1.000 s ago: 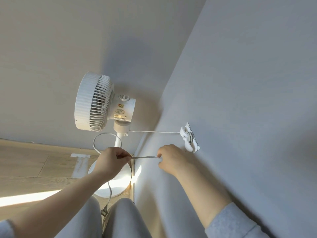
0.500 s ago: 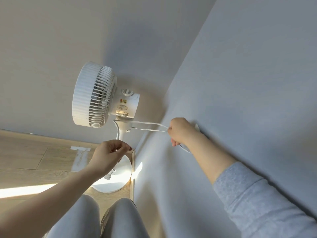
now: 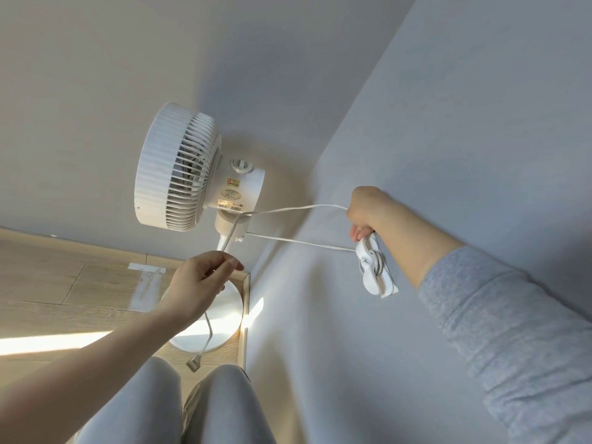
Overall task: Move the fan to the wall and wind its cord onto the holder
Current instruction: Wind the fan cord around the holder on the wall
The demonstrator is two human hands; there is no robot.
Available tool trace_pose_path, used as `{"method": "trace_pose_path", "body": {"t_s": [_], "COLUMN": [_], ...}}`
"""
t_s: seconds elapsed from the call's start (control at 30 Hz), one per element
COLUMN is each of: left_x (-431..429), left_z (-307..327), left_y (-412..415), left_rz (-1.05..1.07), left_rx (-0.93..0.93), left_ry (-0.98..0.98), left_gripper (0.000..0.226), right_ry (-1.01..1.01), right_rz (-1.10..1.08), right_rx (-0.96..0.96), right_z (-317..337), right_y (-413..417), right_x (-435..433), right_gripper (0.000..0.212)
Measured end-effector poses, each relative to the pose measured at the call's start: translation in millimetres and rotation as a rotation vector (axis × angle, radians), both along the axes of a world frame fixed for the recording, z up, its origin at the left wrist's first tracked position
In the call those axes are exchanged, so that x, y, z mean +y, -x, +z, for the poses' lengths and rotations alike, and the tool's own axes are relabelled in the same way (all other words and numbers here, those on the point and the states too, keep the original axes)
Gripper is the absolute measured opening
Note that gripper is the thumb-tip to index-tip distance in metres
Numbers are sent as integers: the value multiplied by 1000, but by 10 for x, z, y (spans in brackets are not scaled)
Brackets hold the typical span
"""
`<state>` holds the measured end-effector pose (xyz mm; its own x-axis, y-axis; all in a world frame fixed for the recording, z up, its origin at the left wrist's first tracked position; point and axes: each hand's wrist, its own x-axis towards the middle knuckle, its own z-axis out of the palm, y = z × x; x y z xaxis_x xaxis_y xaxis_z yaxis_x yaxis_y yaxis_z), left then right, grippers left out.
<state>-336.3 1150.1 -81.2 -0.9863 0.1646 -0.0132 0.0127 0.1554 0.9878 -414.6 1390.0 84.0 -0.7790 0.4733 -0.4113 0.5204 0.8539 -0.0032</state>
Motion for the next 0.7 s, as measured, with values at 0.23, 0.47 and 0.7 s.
{"method": "trace_pose_path", "body": {"t_s": [0.23,0.47,0.7], "left_x": [-71,-26,22], "left_z": [-13,125,368], "left_y": [83,43,-145], "left_rz": [98,58,-12], "left_rx": [-63,-55,-21], "left_ry": [-138,-170,-191], "left_gripper": [11,14,13], "right_ry": [-76,-269,-192], "right_rz": [68,128,159], "right_rx": [310,286,538], "right_z": [157,474,439], "right_y": [-134,-427,-953], "right_x": [15,-40,-107], "right_gripper": [27,31,16]}}
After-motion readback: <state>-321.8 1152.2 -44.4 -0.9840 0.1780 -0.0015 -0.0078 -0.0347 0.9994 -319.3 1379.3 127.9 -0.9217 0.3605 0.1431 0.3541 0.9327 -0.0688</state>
